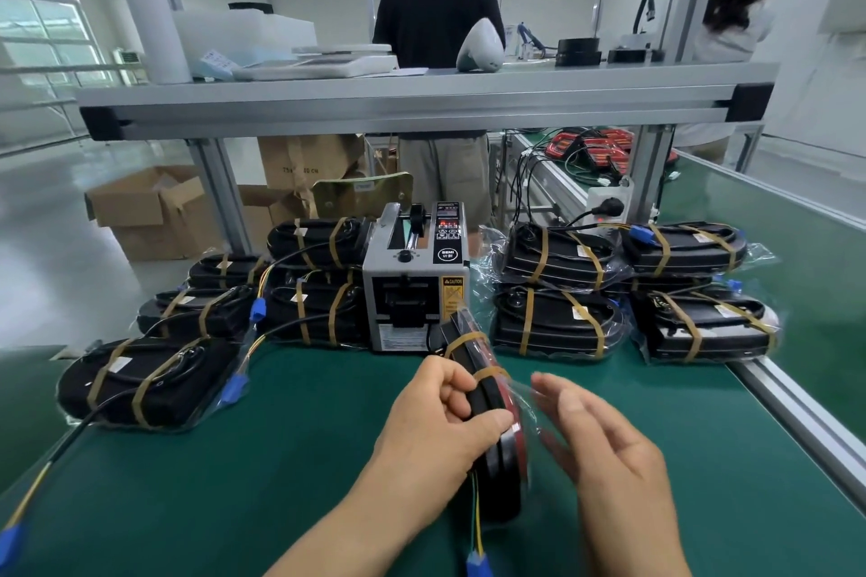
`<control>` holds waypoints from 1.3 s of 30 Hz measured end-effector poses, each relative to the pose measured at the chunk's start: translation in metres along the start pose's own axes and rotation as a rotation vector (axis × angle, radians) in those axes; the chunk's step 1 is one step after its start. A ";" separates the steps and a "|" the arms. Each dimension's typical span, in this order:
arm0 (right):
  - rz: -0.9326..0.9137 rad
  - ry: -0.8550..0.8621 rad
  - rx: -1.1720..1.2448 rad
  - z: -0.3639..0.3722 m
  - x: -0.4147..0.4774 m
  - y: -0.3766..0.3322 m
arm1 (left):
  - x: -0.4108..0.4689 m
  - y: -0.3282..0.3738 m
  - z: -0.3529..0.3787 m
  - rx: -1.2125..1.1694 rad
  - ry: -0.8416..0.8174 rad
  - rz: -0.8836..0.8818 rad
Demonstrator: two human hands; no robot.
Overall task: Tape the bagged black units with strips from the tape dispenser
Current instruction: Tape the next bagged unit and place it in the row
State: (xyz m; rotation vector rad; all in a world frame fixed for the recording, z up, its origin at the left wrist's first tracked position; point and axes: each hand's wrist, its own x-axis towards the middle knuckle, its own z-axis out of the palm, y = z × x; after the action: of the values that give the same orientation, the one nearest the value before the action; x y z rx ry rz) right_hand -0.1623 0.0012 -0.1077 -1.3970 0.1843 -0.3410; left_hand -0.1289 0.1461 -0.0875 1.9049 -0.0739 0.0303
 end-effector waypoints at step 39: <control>-0.113 -0.312 -0.893 0.066 0.091 -0.028 | 0.125 0.039 -0.020 0.256 -0.015 -0.120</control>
State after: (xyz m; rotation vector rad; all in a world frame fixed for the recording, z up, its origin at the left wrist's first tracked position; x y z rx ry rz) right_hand -0.0590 0.0276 -0.0620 -2.3265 -0.0129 -0.1197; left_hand -0.0065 0.1482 -0.0372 2.1620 0.0353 -0.0586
